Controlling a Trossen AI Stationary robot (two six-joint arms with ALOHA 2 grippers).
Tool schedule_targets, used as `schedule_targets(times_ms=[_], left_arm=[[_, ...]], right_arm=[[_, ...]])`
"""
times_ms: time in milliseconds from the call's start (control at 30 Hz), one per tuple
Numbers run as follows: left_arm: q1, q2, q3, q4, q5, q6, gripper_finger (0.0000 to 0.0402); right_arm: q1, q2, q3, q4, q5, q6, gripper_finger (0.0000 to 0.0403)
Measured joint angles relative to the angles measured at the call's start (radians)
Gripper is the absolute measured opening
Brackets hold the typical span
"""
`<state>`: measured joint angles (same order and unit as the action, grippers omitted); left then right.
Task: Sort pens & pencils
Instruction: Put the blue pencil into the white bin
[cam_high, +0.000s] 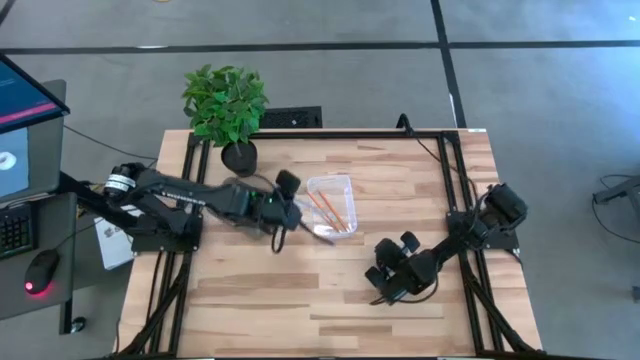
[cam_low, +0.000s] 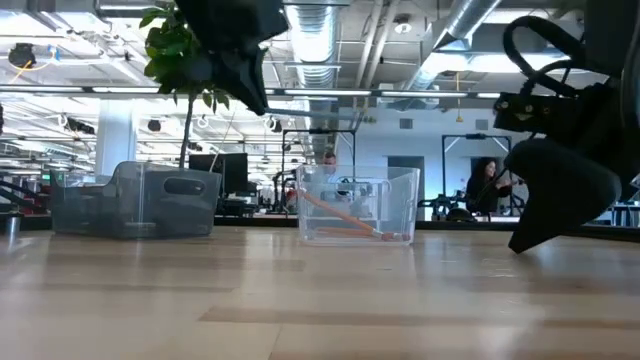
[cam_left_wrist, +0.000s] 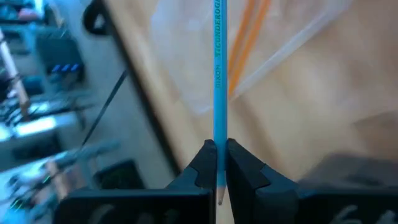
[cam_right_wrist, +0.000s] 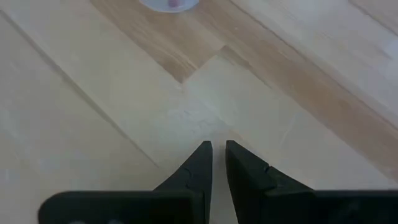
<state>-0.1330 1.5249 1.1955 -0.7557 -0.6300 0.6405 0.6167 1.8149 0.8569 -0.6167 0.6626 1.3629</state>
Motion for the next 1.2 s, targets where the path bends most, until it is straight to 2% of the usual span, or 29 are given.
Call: schedule_targets(times_ms=[100,233,400,533,733,967,1200], left_arm=[[0.071,0.000,0.000,0.020,-0.038,0.062,0.0000],[0.142,0.029,0.001,0.069,-0.039,0.172,0.0000],[0.174,0.128,0.001,0.107,-0.048,0.338,0.0000],[0.177,0.198,0.000,0.084,-0.109,0.389,0.0000],[0.176,0.228,0.008,0.059,-0.102,0.394,0.0000],[0.179,0.227,0.090,0.039,-0.111,0.292,0.0000],[0.149,0.226,0.163,-0.112,0.033,0.247,0.0000]], right_arm=[[-0.007,-0.021,-0.046,0.033,0.011,-0.002,0.0069],[-0.029,-0.033,-0.072,0.030,0.016,-0.043,0.0069],[-0.058,-0.033,-0.073,0.021,0.024,-0.102,0.0069],[-0.069,-0.033,-0.074,0.016,0.026,-0.114,0.0069],[-0.075,-0.031,-0.077,-0.001,0.034,-0.114,0.0069],[-0.097,-0.031,-0.077,-0.007,0.034,-0.115,0.0069],[-0.100,-0.030,-0.077,-0.007,0.035,-0.114,0.0069]])
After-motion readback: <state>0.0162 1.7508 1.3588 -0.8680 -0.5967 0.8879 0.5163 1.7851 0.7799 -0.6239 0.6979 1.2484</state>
